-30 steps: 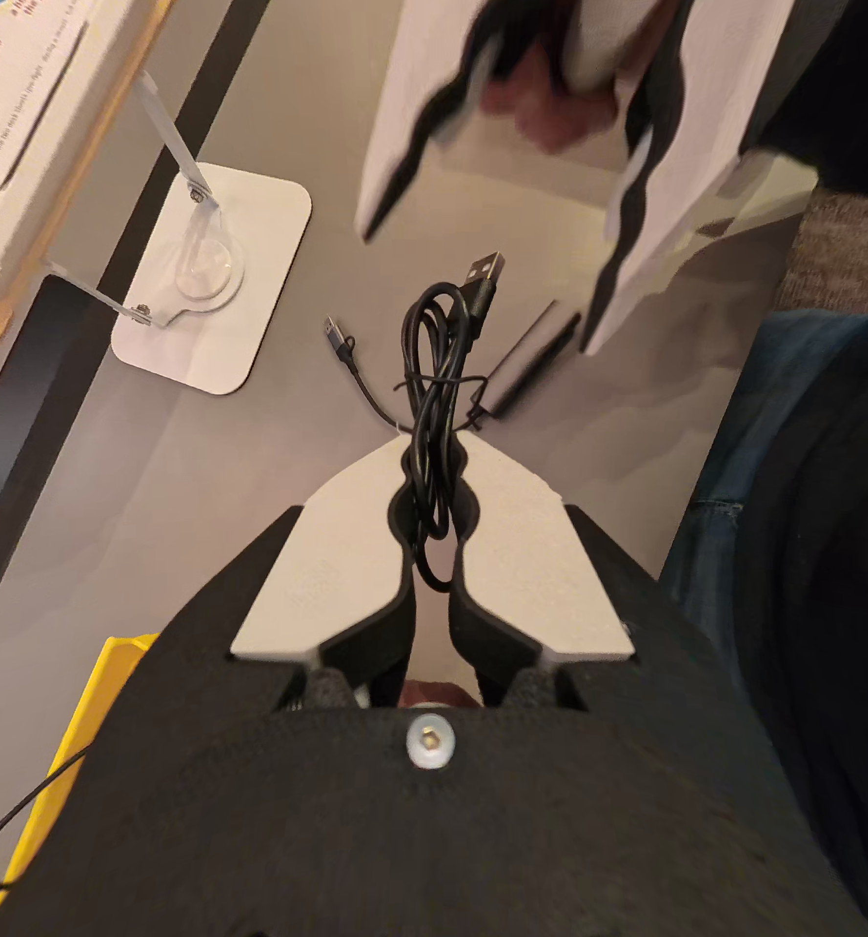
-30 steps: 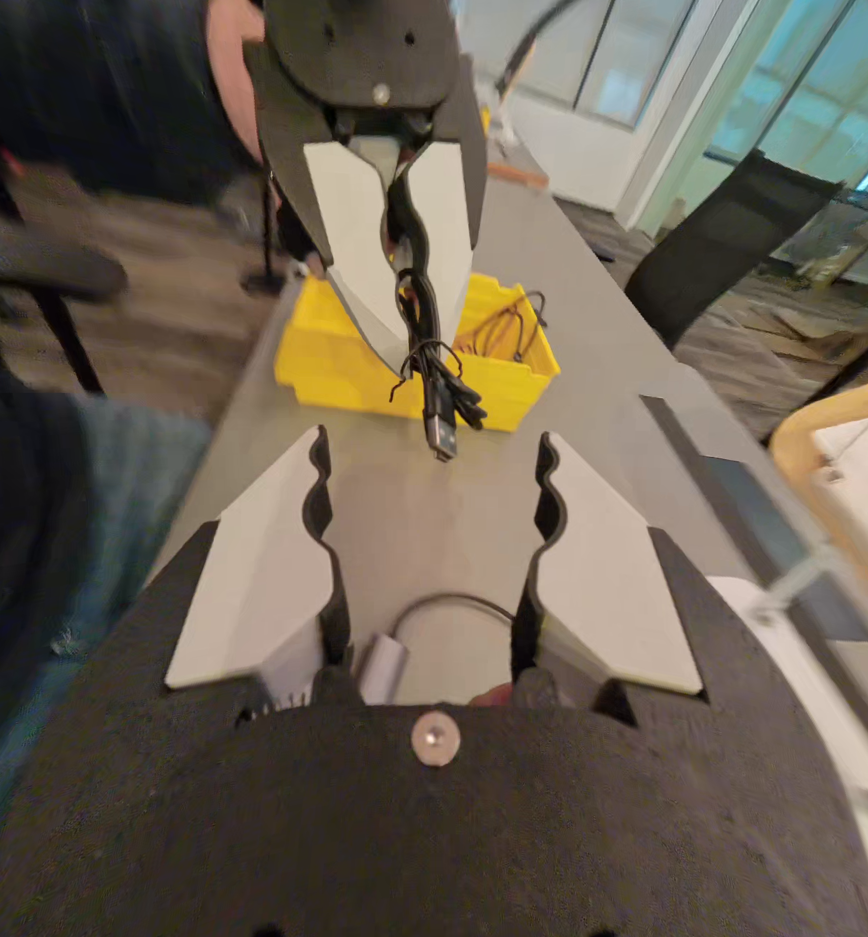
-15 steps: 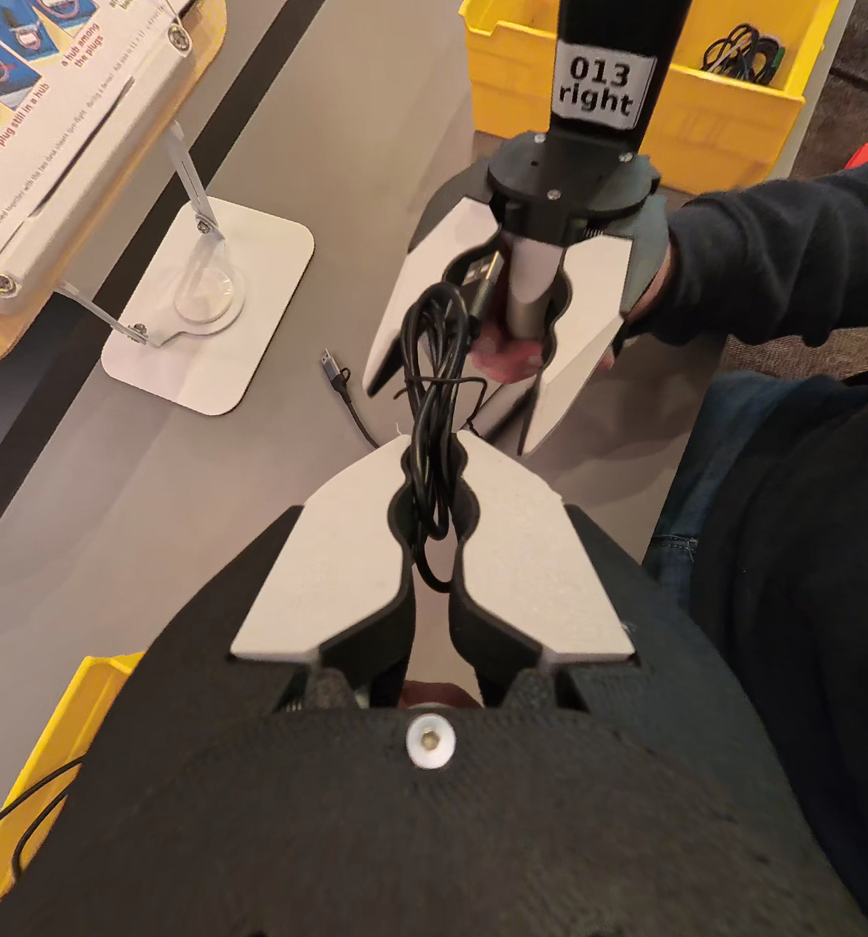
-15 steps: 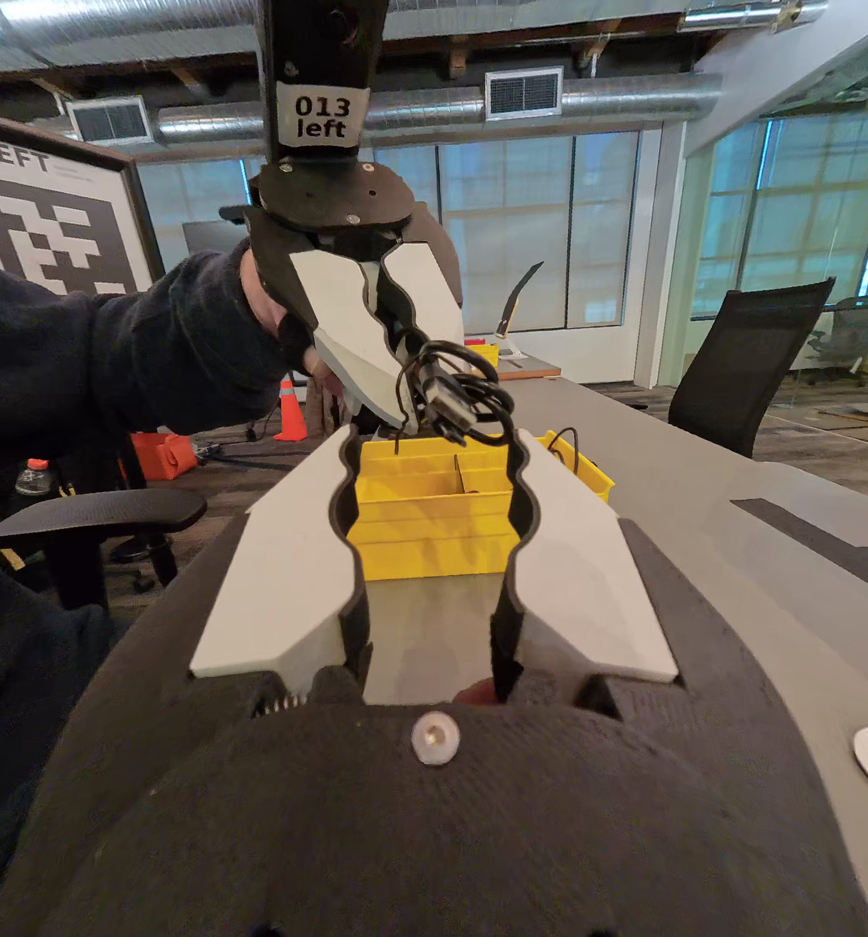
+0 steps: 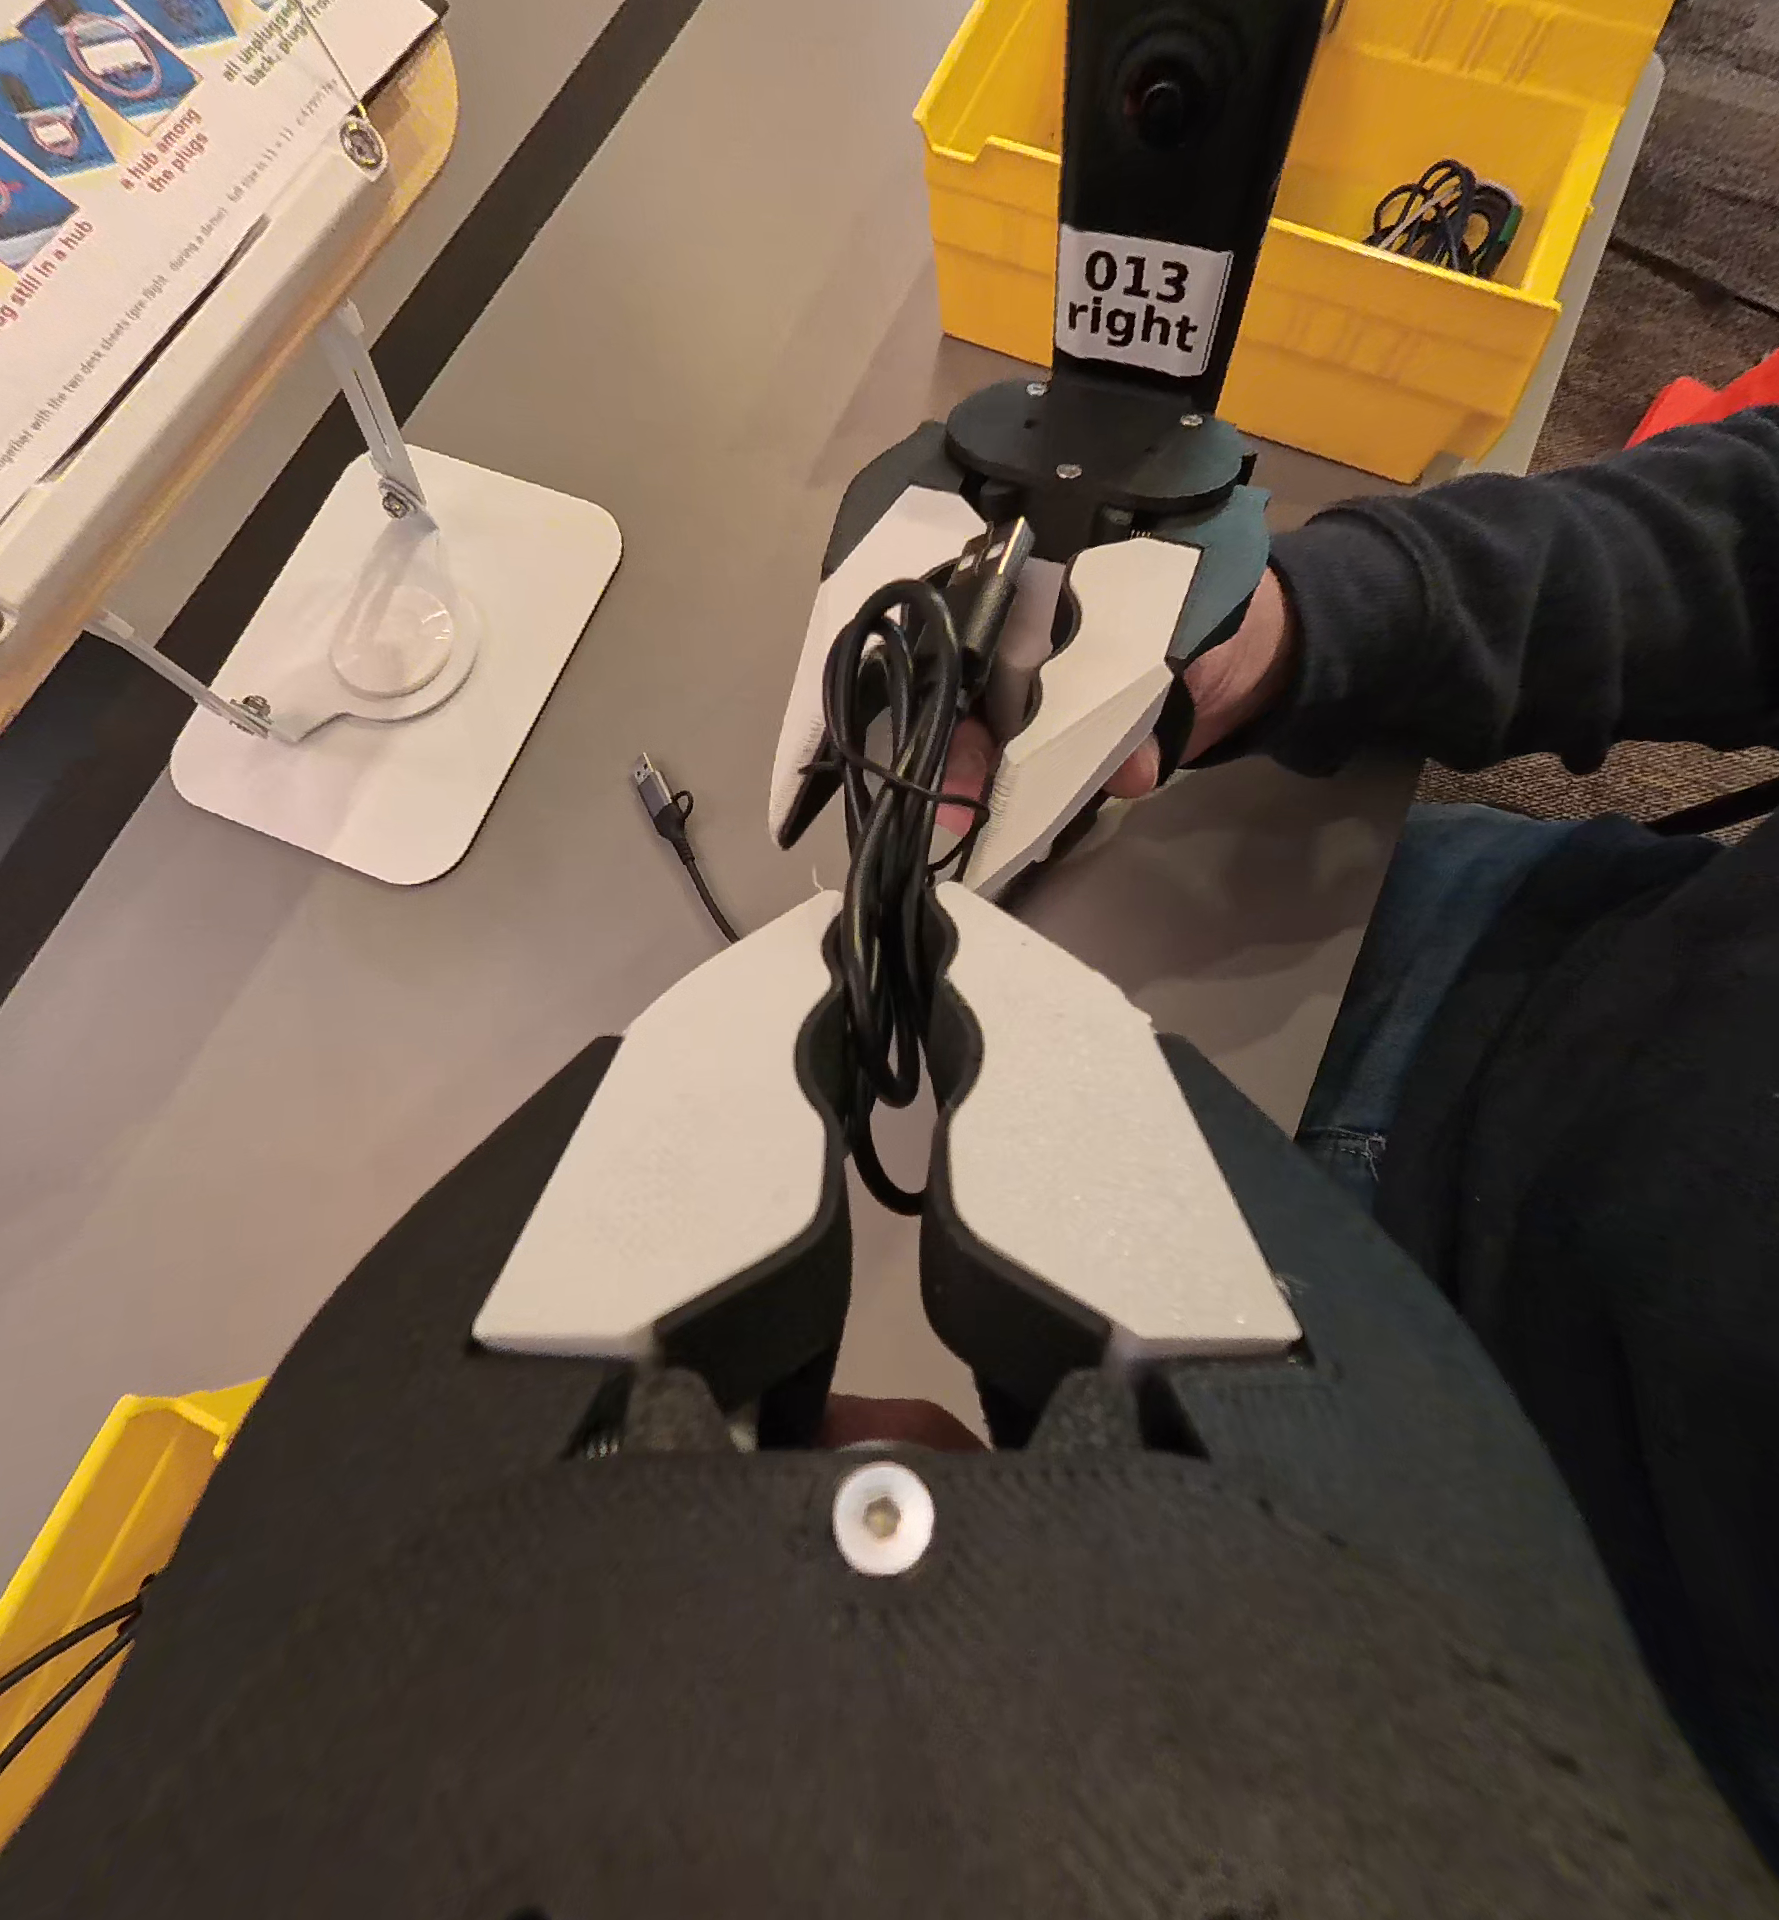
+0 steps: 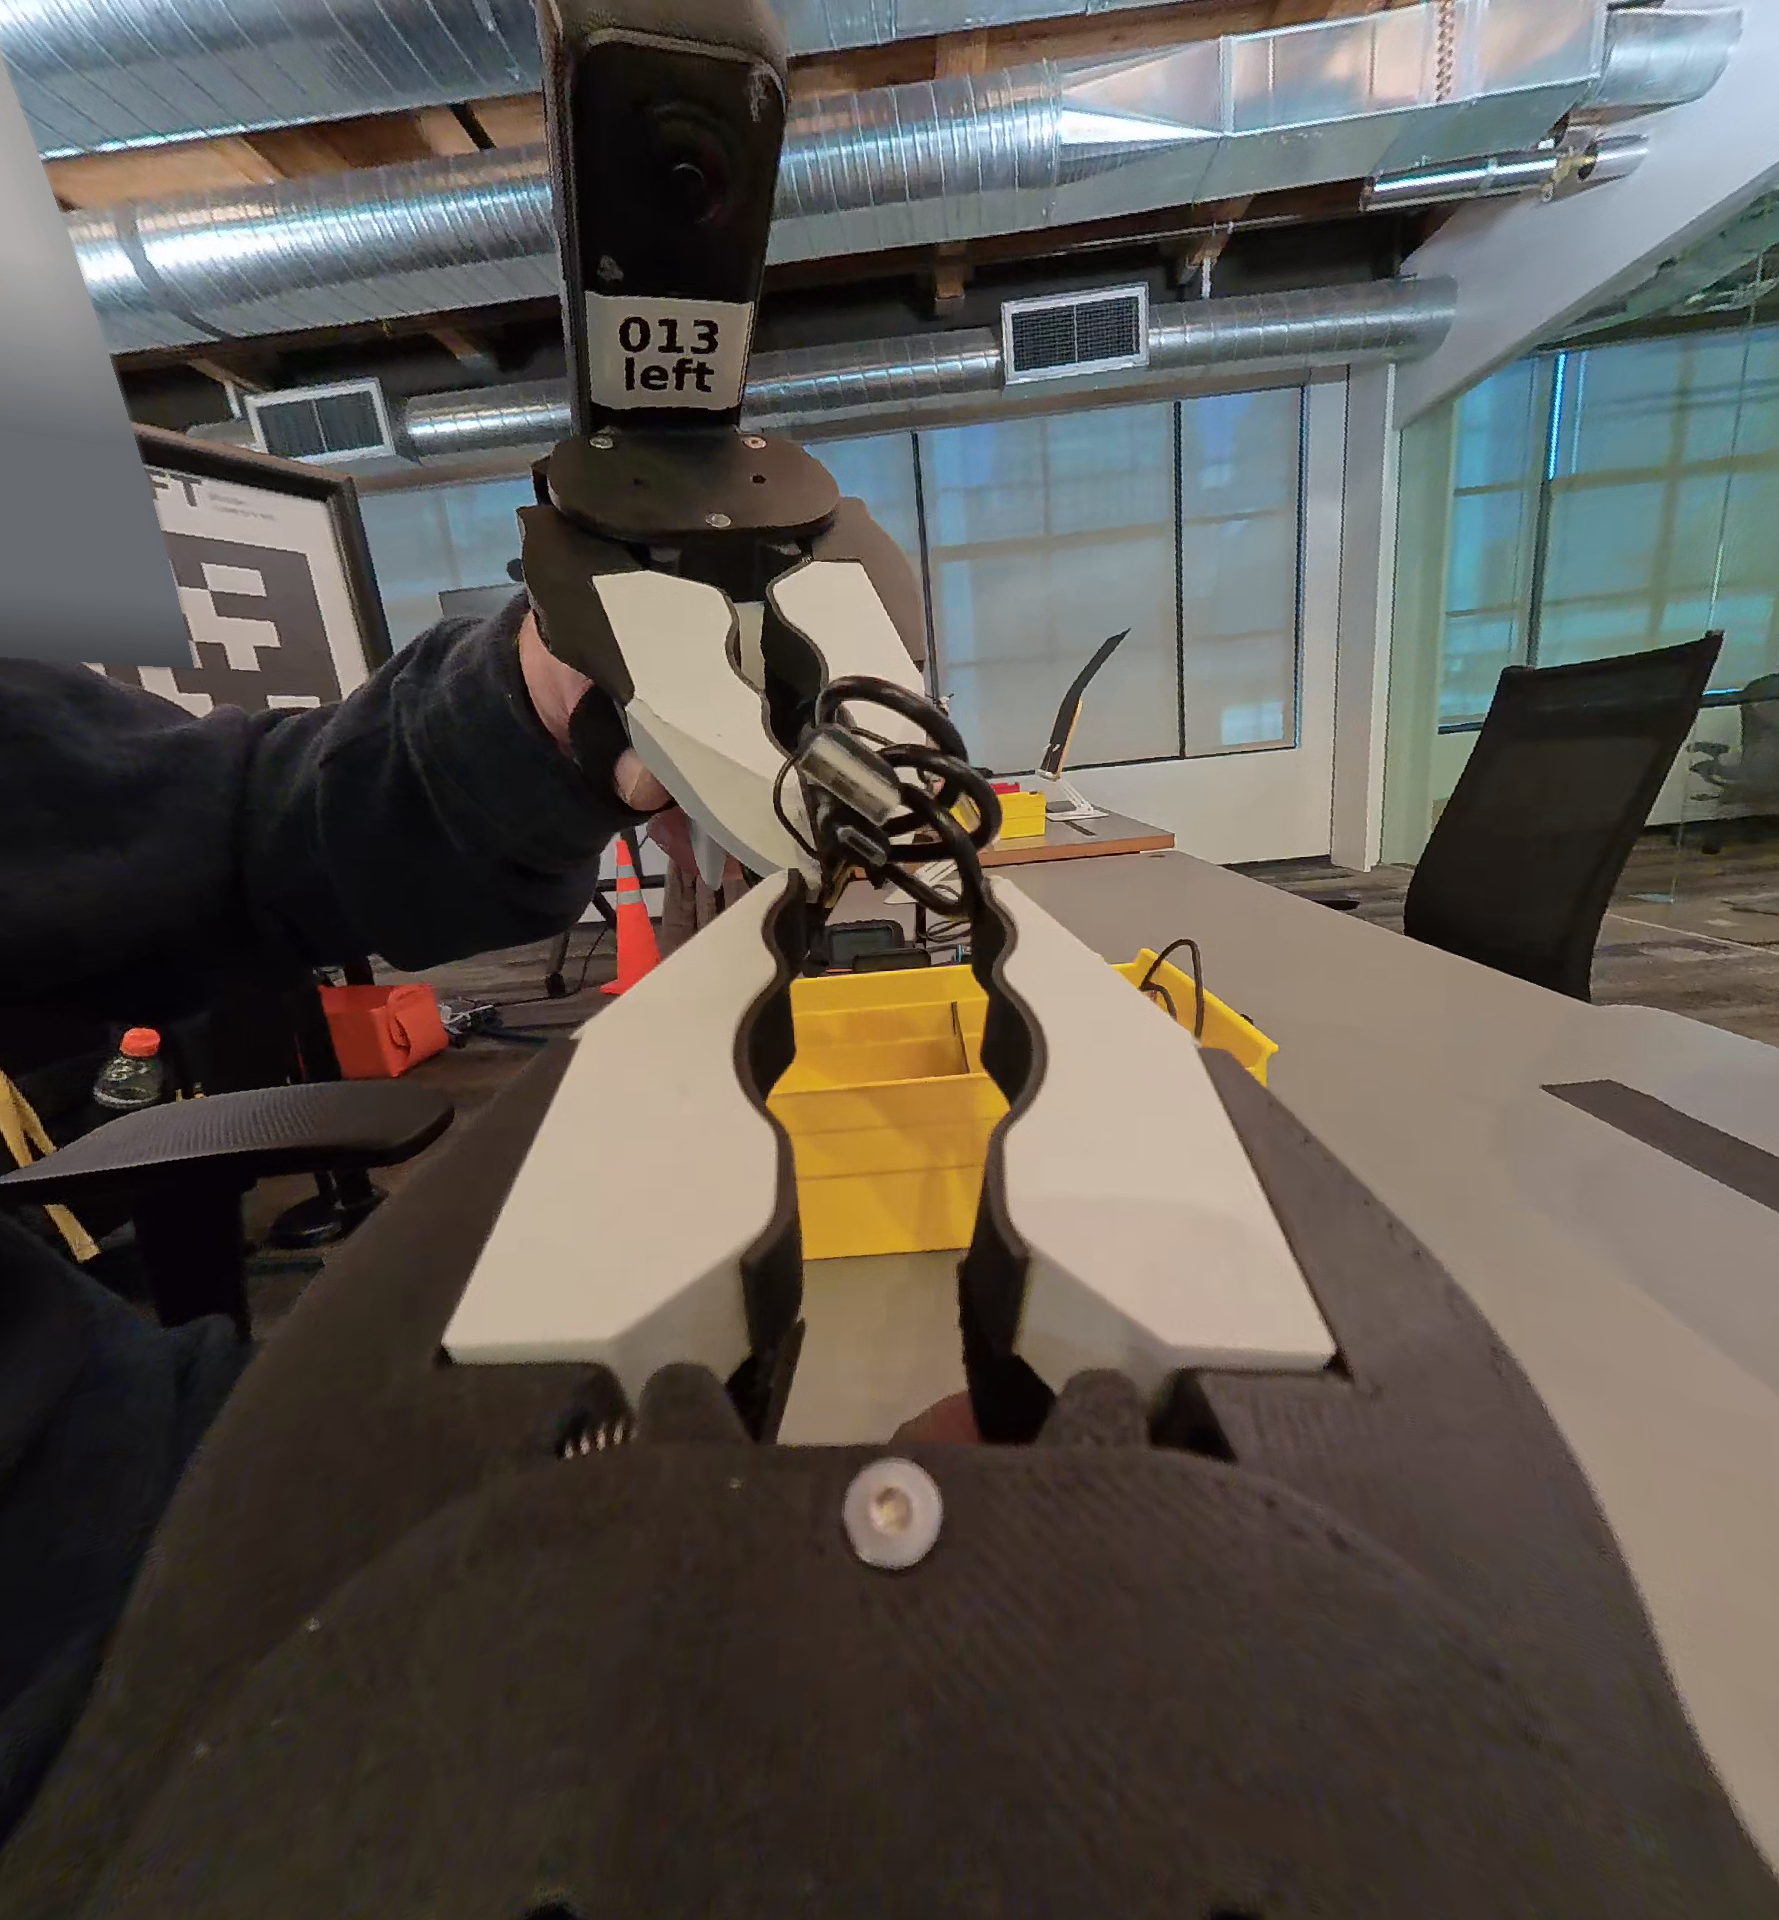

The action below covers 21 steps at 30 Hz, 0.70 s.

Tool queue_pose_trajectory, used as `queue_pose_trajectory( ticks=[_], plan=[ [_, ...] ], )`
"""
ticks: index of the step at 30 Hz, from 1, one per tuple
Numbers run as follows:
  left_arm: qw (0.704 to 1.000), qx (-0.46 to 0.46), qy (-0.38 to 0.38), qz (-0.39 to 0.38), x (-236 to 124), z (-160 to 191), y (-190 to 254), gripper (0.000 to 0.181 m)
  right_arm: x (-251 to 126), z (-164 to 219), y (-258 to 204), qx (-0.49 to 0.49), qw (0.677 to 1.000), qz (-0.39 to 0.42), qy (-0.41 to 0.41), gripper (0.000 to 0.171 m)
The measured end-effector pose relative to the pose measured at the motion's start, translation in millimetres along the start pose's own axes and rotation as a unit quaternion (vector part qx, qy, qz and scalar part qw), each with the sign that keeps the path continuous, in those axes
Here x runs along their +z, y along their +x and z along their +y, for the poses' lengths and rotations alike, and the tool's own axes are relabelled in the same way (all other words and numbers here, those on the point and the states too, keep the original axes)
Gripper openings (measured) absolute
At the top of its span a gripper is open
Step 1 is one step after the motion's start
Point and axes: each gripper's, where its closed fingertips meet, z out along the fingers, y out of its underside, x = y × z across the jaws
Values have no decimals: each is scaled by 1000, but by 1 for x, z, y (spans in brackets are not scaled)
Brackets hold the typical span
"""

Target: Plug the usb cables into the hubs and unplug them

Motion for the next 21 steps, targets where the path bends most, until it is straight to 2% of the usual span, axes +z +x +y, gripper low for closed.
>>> queue_pose_trajectory(
  ticks=[10,16,21],
  plan=[
    [1000,-5,6,-1,0,-2,0,9,-1,-1,0,5,1000,0,10,26],
    [1000,-14,19,3,-1,-8,1,9,2,2,-3,-9,1000,9,19,48],
    [999,-30,33,13,-3,-11,1,9,0,-4,-6,-35,998,23,47,35]
  ],
)
